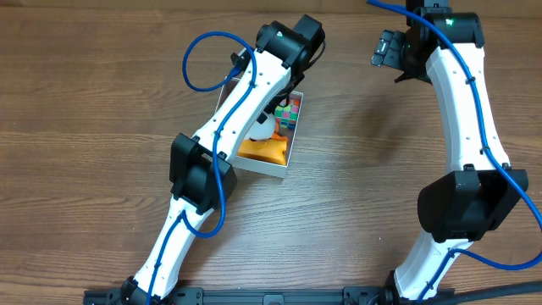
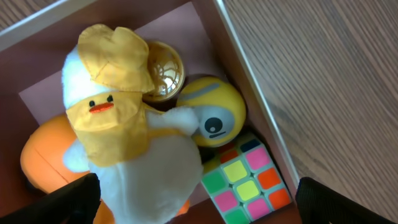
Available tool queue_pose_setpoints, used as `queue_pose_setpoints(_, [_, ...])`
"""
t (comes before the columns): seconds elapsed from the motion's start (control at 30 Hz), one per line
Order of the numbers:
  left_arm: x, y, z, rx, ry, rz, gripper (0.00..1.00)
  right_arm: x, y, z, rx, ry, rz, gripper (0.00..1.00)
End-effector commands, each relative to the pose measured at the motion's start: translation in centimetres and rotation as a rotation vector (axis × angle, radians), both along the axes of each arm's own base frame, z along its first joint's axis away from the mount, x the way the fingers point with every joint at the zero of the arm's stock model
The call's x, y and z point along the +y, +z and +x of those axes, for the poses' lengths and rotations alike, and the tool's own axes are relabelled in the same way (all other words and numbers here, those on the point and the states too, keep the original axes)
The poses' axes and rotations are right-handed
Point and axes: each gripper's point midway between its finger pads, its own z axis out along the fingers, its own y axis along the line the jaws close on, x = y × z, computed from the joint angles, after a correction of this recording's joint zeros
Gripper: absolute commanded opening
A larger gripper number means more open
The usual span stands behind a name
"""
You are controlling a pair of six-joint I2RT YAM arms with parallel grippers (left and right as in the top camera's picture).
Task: Pack container
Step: 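Lower the duck plush into the box and release it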
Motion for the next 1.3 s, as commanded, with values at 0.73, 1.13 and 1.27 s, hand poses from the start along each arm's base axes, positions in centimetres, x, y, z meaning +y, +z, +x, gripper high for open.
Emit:
queue_pose_setpoints(0.73, [-0.4, -4.7, -0.2, 0.047, -0.060, 0.032, 1.00, 0.0, 0.5, 0.0, -0.018, -0.007, 0.001, 1.00])
queue_pose_setpoints(1.13, [0.1, -6.3, -0.9, 0.092, -0.059, 0.060, 1.00, 0.0, 0.5, 0.1, -0.018, -0.006, 0.001, 1.00])
queue_pose_setpoints(1.27, [0.6, -7.9, -1.8, 0.133, -0.059, 0.080, 1.00, 0.0, 0.5, 0.0, -0.018, -0.007, 0.001, 1.00])
